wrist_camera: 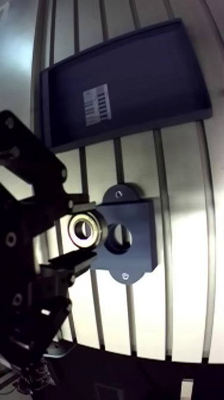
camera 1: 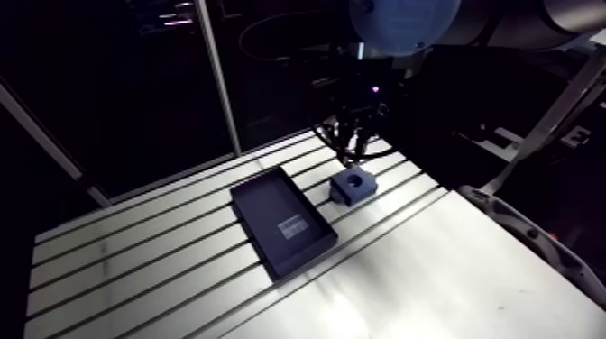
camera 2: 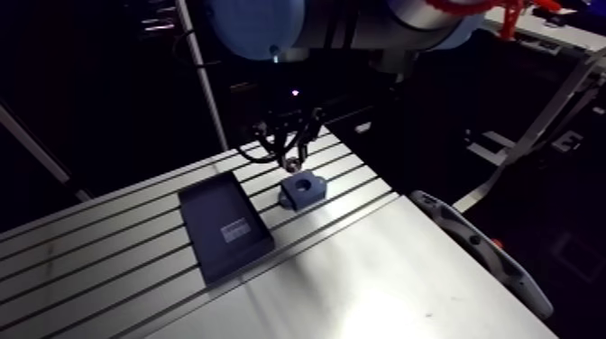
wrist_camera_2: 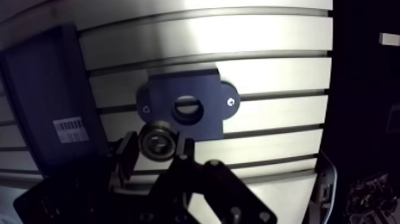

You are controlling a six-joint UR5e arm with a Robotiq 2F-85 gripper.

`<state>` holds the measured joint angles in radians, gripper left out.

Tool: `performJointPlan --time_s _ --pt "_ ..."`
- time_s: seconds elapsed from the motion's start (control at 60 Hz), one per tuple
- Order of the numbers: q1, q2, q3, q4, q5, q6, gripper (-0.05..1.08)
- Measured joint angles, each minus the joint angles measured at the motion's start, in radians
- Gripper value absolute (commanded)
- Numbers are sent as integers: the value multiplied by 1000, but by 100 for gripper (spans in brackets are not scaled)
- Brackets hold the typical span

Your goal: Pick up the bearing and press it into the housing until flush.

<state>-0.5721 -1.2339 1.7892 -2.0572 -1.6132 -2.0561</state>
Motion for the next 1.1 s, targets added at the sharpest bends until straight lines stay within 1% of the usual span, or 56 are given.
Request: performJointPlan --time_s 0.317,0.683,0.967,1.1 --pt "-27 1 16 -20 2 -21 68" --pt "-30 12 22 -54 2 -28 68" --pt "-31 30 26 -62 2 -22 68" --pt "-32 41 30 -83 1 -20 68"
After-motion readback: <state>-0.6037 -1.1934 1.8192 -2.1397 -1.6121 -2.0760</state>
